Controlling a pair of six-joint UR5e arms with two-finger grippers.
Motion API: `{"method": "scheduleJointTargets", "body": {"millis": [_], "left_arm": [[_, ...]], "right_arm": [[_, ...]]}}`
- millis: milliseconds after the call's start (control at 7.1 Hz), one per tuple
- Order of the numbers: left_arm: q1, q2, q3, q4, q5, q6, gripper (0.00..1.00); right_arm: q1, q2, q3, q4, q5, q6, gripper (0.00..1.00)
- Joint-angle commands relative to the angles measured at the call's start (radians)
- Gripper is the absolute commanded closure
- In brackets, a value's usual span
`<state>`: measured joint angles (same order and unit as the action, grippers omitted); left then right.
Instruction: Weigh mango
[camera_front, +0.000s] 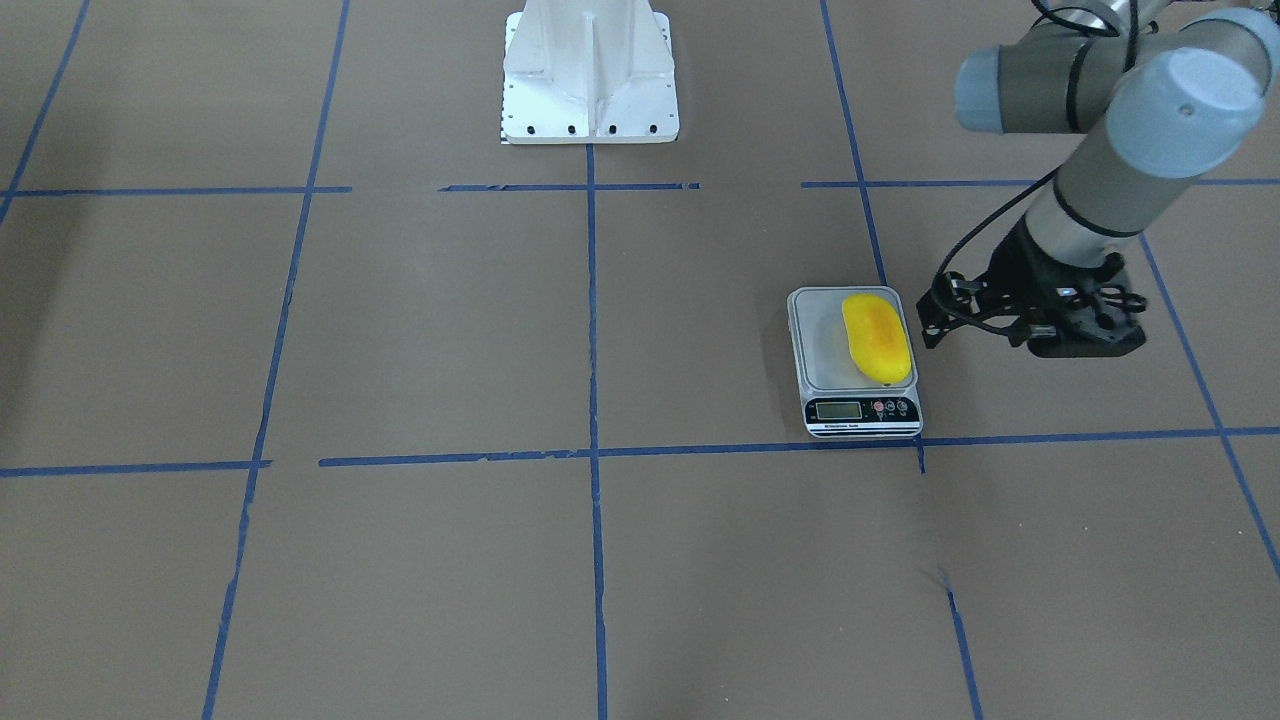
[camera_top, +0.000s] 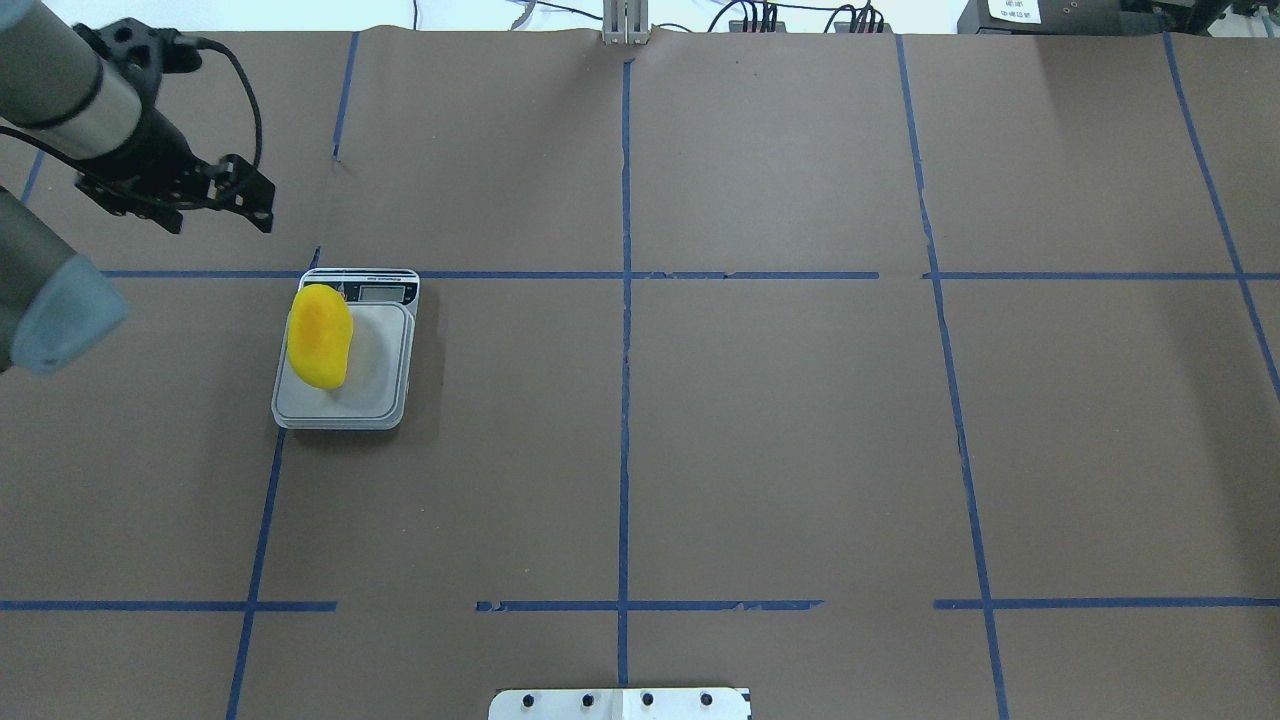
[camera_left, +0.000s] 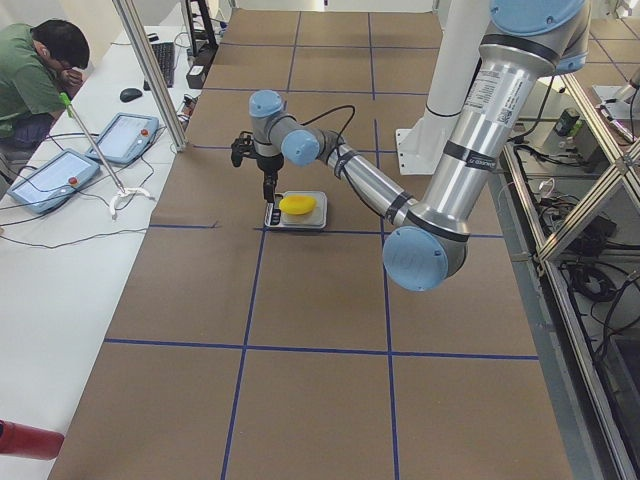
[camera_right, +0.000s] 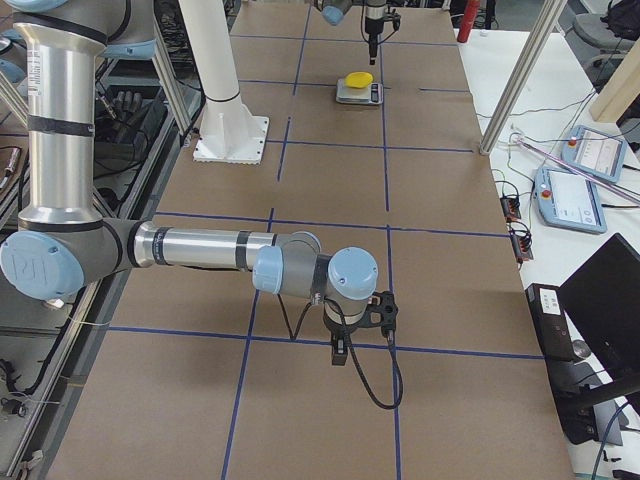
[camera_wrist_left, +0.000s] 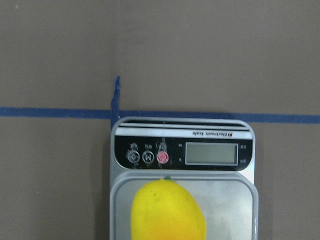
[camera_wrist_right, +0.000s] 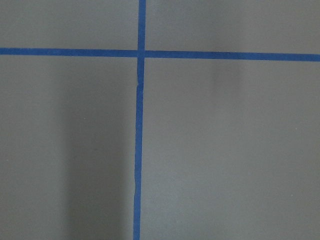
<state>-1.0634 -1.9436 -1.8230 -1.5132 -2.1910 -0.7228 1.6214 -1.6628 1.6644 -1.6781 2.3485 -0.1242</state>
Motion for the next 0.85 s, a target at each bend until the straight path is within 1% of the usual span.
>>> {"method": "scheduleJointTargets", "body": {"millis": [0,282,423,563,704], "left_arm": [[-0.21,0.044,-0.016,0.148,-0.041,0.336,0.0],[-0.385,0.208,0.008,0.14,-0.101,0.652,0.0],[-0.455,0.272,0.04,0.134,-0.128,0.769,0.0],[-0.489,0.294,0.092,0.134,-0.134,0.872,0.0],[-0.495,0.313,0.105,0.134,-0.135,0.884,0.0]], "right_arm": [[0.0,0.0,0.0,0.0,0.0,0.0,0.0],[0.0,0.0,0.0,0.0,0.0,0.0,0.0],[0.0,0.0,0.0,0.0,0.0,0.0,0.0],[0.0,0.0,0.0,0.0,0.0,0.002,0.0],[0.0,-0.002,0.0,0.0,0.0,0.0,0.0]]}}
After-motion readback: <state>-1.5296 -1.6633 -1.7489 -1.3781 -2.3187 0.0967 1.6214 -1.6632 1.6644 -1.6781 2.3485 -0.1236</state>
